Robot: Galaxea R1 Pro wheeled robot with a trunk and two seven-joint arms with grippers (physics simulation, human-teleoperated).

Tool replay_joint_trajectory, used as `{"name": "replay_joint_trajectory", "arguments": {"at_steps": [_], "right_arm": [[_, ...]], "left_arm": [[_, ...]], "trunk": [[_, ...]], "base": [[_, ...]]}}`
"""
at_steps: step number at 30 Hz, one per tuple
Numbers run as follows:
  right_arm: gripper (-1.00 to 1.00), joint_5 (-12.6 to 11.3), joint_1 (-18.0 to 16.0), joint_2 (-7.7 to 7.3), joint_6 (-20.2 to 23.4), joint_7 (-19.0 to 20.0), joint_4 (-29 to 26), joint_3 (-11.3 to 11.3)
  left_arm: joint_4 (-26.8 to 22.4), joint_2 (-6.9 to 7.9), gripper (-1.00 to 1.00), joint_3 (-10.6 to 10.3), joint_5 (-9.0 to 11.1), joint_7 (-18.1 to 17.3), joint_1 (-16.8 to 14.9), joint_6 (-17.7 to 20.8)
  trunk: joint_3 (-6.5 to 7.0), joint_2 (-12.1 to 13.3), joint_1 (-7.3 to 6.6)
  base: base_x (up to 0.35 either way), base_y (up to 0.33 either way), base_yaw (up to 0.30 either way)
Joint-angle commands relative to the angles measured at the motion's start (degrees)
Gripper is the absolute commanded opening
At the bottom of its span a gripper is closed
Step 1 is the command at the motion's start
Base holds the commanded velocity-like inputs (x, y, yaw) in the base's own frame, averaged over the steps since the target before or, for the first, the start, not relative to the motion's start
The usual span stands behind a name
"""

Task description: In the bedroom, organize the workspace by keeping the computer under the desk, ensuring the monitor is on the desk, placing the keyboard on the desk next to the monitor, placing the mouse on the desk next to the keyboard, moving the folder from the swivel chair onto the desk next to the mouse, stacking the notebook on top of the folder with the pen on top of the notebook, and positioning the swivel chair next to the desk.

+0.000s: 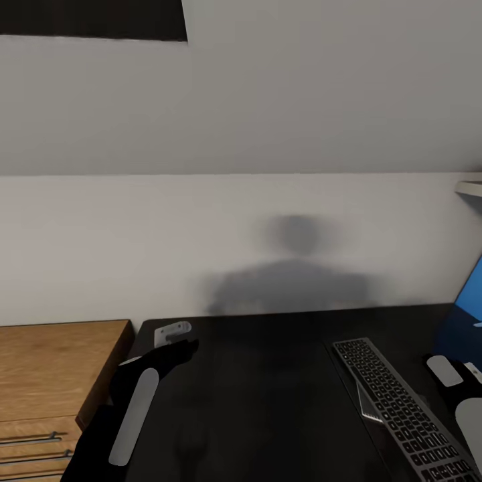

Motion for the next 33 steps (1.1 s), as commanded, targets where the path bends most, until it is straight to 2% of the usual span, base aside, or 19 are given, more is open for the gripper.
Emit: {"name": "replay_joint_trajectory", "arguments": {"at_steps": [1,12,14,16,17,22,33], "right_arm": [[1.0,-0.09,-0.02,-0.05,0.24,-0.25,-0.15,-0.12],[1.0,0.28,-0.02,-0.07,-3.42,-0.51,-0.13,0.28],[1.0,0.31,-0.02,-0.06,-3.69,-1.06,-0.11,0.33],[1.0,0.53,-0.02,-0.02,-4.16,-3.58,-0.15,0.46],[1.0,3.23,-0.02,0.09,-5.17,-5.38,-0.09,0.56],[1.0,7.13,-0.02,0.29,-5.59,-7.37,-0.08,0.51],[1.0,7.47,-0.02,0.86,-5.45,-7.85,-0.08,0.49]], "left_arm": [[-0.06,-0.01,1.0,-0.03,0.6,0.57,-0.05,0.14],[-0.06,-0.03,1.0,-0.04,0.61,0.57,-0.05,0.15],[-0.06,-0.03,1.0,-0.04,0.61,0.57,-0.05,0.15],[-0.06,-0.03,1.0,-0.04,0.6,0.57,-0.05,0.14],[-0.06,-0.03,1.0,-0.04,0.6,0.57,-0.05,0.12],[-0.06,-0.03,1.0,-0.04,0.6,0.57,-0.05,0.13],[-0.06,-0.02,1.0,-0.04,0.6,0.57,-0.05,0.12]], "trunk": [[-0.26,-0.47,0.23],[-2.23,-4.88,2.65],[-2.59,-5.68,3.09],[-2.95,-6.48,3.53],[-3.13,-6.88,3.75],[-4.03,-8.89,4.84],[-6.0,-13.3,7.26]], "base": [[0.0,0.0,0.0],[0.0,0.0,0.0],[0.0,0.0,0.0],[0.0,0.0,0.0],[0.0,0.0,0.0],[0.0,0.0,0.0],[0.0,0.0,0.0]]}}
